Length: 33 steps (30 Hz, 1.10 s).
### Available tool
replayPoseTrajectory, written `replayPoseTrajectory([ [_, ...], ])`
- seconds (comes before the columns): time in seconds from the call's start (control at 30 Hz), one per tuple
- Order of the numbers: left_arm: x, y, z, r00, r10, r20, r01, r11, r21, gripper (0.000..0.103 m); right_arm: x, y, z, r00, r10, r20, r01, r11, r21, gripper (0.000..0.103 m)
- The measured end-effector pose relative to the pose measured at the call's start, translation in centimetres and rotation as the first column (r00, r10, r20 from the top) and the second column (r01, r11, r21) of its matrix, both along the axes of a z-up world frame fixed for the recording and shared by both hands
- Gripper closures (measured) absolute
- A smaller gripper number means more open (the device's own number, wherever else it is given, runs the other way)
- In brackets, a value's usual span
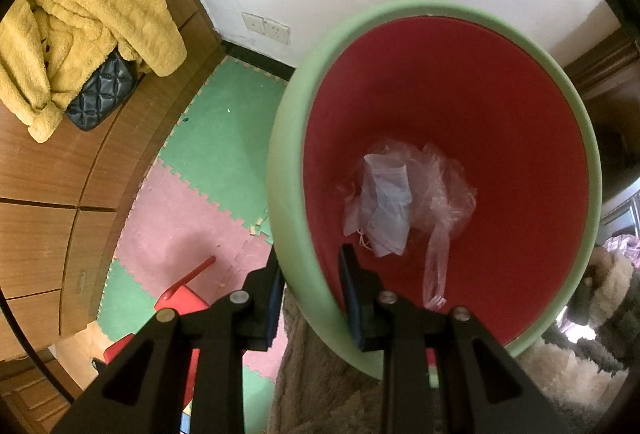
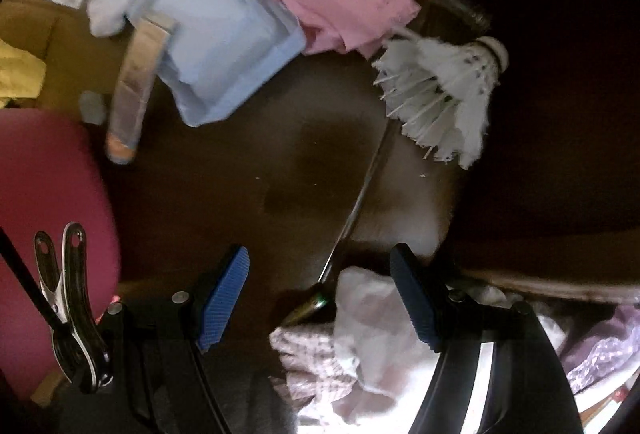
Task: Collect trash
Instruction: 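Reach the right tool among the nightstand items and grasp a thin stick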
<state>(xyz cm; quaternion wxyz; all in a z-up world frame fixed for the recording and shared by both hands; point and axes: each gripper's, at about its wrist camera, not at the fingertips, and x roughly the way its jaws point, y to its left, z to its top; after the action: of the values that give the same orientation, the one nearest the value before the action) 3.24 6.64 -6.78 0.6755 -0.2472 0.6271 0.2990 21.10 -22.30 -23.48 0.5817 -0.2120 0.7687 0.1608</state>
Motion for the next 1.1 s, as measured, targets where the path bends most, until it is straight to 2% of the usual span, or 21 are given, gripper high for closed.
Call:
replayPoseTrajectory([
  [0.13, 0.0, 0.0, 0.0, 1.0, 0.001, 0.001, -0.001, 1.0, 0.0, 0.076, -0.5, 0.6, -2.1, 0.999, 0.031, -0.029, -0.032, 0.999, -0.04, 0.028],
  [0.17, 0.0, 0.0, 0.0, 1.0, 0.001, 0.0, -0.001, 1.0, 0.0, 0.076, -0.6, 0.7, -2.5, 0.999, 0.036, -0.031, -0.038, 0.998, -0.052, 0.025],
  [0.2, 0.0, 0.0, 0.0, 1.0, 0.001, 0.0, -0.001, 1.0, 0.0, 0.076, -0.7, 0.8, -2.8, 0.999, 0.046, -0.023, -0.047, 0.997, -0.068, 0.015],
  [0.3, -0.1, 0.0, 0.0, 1.0, 0.001, -0.002, -0.001, 1.0, -0.002, 0.076, -1.0, 1.1, -3.5, 0.999, 0.04, -0.036, -0.043, 0.996, -0.075, 0.0],
  [0.37, 0.0, 0.0, 0.0, 1.0, -0.002, -0.005, 0.002, 1.0, -0.001, 0.076, -1.2, 1.4, -3.7, 0.998, 0.054, -0.036, -0.057, 0.995, -0.088, 0.0],
  [0.6, -0.1, 0.1, 0.0, 1.0, -0.002, -0.007, 0.002, 1.0, -0.005, 0.076, -0.7, 1.7, -3.2, 1.0, 0.002, -0.024, -0.004, 0.997, -0.076, 0.001],
  [0.73, -0.1, 0.1, 0.0, 1.0, -0.003, -0.003, 0.003, 1.0, -0.007, 0.076, 0.6, 1.9, -0.7, 0.99, -0.127, -0.056, 0.133, 0.982, 0.131, 0.003],
  [0.83, 0.0, 0.2, -0.1, 1.0, 0.0, -0.005, 0.0, 1.0, -0.011, 0.076, 0.9, 3.9, 0.8, 0.99, -0.132, -0.054, 0.141, 0.962, 0.235, 0.003],
  [0.93, 0.2, 0.2, -0.2, 1.0, -0.009, -0.015, 0.008, 1.0, -0.007, 0.076, 1.2, 5.6, 1.0, 0.986, -0.143, -0.084, 0.162, 0.941, 0.299, 0.004],
  [1.1, 0.3, 0.1, -0.2, 1.0, -0.011, -0.02, 0.01, 1.0, -0.008, 0.076, 1.6, 7.7, 0.1, 0.975, -0.195, -0.102, 0.217, 0.927, 0.307, 0.006],
])
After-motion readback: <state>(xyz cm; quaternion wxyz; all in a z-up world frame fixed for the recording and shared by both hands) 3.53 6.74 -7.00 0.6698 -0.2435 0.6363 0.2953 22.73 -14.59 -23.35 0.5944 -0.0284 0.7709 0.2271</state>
